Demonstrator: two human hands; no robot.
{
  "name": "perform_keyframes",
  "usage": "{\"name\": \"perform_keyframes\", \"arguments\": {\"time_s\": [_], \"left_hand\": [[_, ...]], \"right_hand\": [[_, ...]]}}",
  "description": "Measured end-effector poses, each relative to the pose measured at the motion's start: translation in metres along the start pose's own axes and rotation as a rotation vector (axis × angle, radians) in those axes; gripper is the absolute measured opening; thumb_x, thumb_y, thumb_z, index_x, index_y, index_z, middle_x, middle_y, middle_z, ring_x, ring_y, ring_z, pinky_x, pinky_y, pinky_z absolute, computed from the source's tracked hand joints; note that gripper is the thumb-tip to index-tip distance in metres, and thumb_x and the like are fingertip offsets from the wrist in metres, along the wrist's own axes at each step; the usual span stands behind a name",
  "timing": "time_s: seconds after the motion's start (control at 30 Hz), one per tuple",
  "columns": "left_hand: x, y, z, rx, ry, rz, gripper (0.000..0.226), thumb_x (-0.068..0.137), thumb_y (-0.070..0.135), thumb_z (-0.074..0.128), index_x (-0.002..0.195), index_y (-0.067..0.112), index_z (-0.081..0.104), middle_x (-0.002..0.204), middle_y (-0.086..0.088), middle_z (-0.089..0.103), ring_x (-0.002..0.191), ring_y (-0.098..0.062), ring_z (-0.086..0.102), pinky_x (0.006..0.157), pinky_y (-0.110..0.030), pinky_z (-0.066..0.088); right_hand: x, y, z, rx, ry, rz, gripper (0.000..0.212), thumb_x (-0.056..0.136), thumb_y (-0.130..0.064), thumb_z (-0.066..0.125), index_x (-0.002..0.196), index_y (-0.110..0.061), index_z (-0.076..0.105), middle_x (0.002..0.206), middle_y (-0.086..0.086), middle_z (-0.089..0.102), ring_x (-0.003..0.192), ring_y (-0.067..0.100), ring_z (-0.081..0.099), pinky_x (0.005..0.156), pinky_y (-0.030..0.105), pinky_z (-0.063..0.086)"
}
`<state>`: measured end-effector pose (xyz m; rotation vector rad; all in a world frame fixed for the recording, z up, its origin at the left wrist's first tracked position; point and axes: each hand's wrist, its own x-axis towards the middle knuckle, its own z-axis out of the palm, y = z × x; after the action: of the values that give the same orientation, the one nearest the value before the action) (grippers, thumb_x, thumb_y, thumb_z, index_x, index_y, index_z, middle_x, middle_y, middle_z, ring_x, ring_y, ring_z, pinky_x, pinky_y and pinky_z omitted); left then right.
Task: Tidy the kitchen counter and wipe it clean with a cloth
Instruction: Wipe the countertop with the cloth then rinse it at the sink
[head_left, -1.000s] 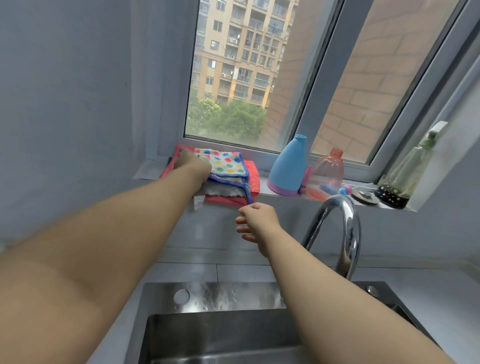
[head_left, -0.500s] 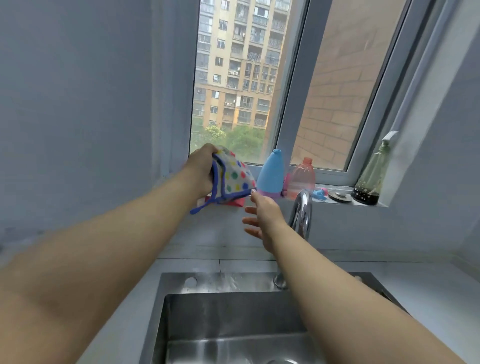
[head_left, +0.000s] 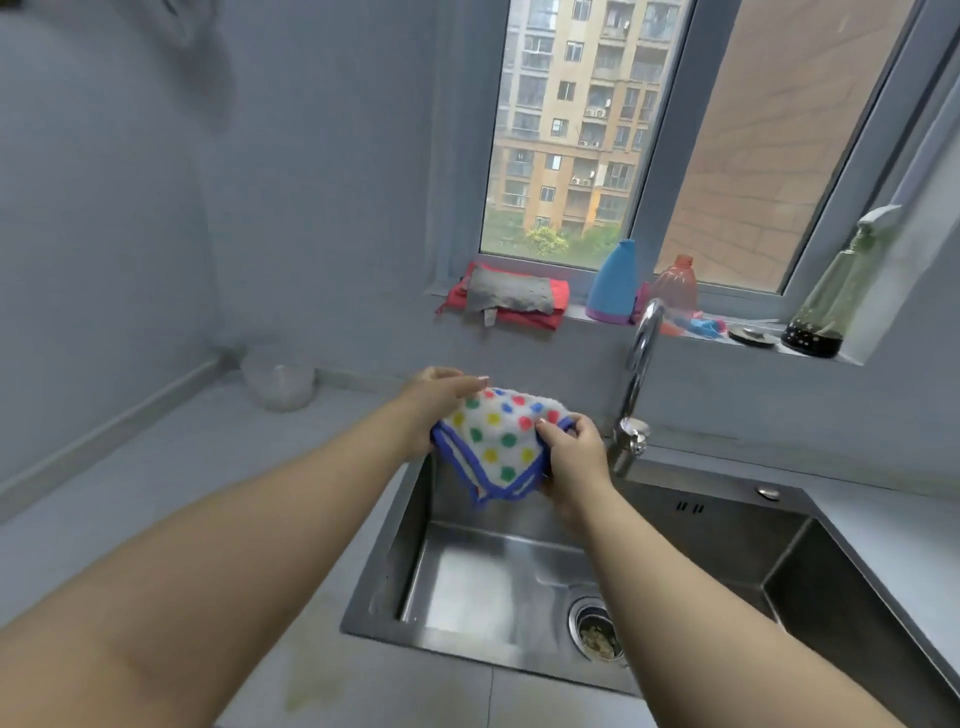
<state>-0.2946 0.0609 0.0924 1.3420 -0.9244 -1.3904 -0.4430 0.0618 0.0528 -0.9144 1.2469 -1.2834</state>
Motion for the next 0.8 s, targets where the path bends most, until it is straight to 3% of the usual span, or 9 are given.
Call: {"name": "perform_keyframes", "arguments": {"time_s": [0.07,0.17,0.23,0.3,0.37,0.53,0.67,0.8], "left_hand": [[-0.025,-0.023,-0.02,0.096,0.078,0.027,0.015,0.089,0.011,0.063,0.098,0.018,0.053,0.086,-0.009,0.06,0.066,-0.018,0.06,0.05,-0.024,0.054],[-0.058,-0.051,-0.052,0.193,0.159,0.031,0.016,0.091,0.004,0.057,0.085,0.018,0.062,0.1,-0.012,0.062,0.069,-0.016,0.06,0.053,-0.021,0.054],[-0.072,-0.059,-0.068,0.211,0.209,0.034,0.018,0.093,0.001,0.052,0.096,0.007,0.068,0.106,-0.01,0.059,0.077,-0.018,0.059,0.063,-0.024,0.053],[-0.085,-0.065,-0.085,0.24,0.264,0.051,0.022,0.094,0.001,0.05,0.106,0.006,0.068,0.106,-0.007,0.056,0.076,-0.016,0.058,0.063,-0.022,0.052],[-0.094,-0.071,-0.102,0.284,0.31,0.081,0.021,0.095,0.005,0.049,0.1,0.014,0.068,0.11,-0.008,0.058,0.073,-0.013,0.058,0.058,-0.018,0.05],[-0.11,-0.087,-0.163,0.382,0.417,0.106,0.023,0.093,0.01,0.05,0.094,0.024,0.068,0.118,-0.005,0.058,0.092,-0.018,0.056,0.076,-0.025,0.048],[-0.113,-0.099,-0.226,0.343,0.475,0.058,0.021,0.093,0.01,0.052,0.092,0.024,0.068,0.122,-0.005,0.058,0.093,-0.018,0.056,0.078,-0.026,0.049],[-0.105,-0.107,-0.315,0.316,0.547,0.034,0.021,0.093,0.01,0.051,0.091,0.024,0.067,0.127,-0.005,0.057,0.094,-0.018,0.054,0.081,-0.027,0.048]], "right_hand": [[-0.024,0.018,0.01,-0.082,-0.069,0.048,0.009,0.096,-0.016,0.051,0.089,-0.018,0.046,0.101,0.012,0.06,0.09,0.027,0.062,0.079,0.045,0.055],[-0.064,0.035,0.031,-0.138,-0.179,0.122,0.006,0.098,-0.017,0.047,0.104,-0.016,0.045,0.096,0.005,0.059,0.091,0.026,0.063,0.075,0.039,0.056],[-0.078,0.043,0.043,-0.152,-0.221,0.145,0.008,0.098,-0.016,0.046,0.105,-0.016,0.043,0.091,0.003,0.058,0.086,0.023,0.062,0.073,0.037,0.055],[-0.091,0.051,0.059,-0.18,-0.261,0.158,0.009,0.098,-0.016,0.047,0.106,-0.017,0.043,0.092,0.003,0.058,0.083,0.023,0.063,0.071,0.037,0.056],[-0.098,0.06,0.074,-0.212,-0.288,0.156,0.008,0.098,-0.016,0.048,0.105,-0.017,0.044,0.097,0.005,0.059,0.08,0.021,0.063,0.068,0.035,0.057],[-0.118,0.088,0.13,-0.267,-0.322,0.187,0.014,0.098,-0.019,0.048,0.111,-0.017,0.044,0.108,0.009,0.06,0.086,0.025,0.064,0.072,0.039,0.058],[-0.127,0.117,0.189,-0.341,-0.35,0.204,0.007,0.099,-0.019,0.044,0.105,-0.017,0.043,0.098,0.006,0.057,0.076,0.019,0.06,0.064,0.033,0.055],[-0.133,0.152,0.279,-0.395,-0.359,0.211,0.005,0.097,-0.018,0.044,0.101,-0.015,0.044,0.101,0.01,0.055,0.087,0.026,0.059,0.086,0.049,0.055]]}}
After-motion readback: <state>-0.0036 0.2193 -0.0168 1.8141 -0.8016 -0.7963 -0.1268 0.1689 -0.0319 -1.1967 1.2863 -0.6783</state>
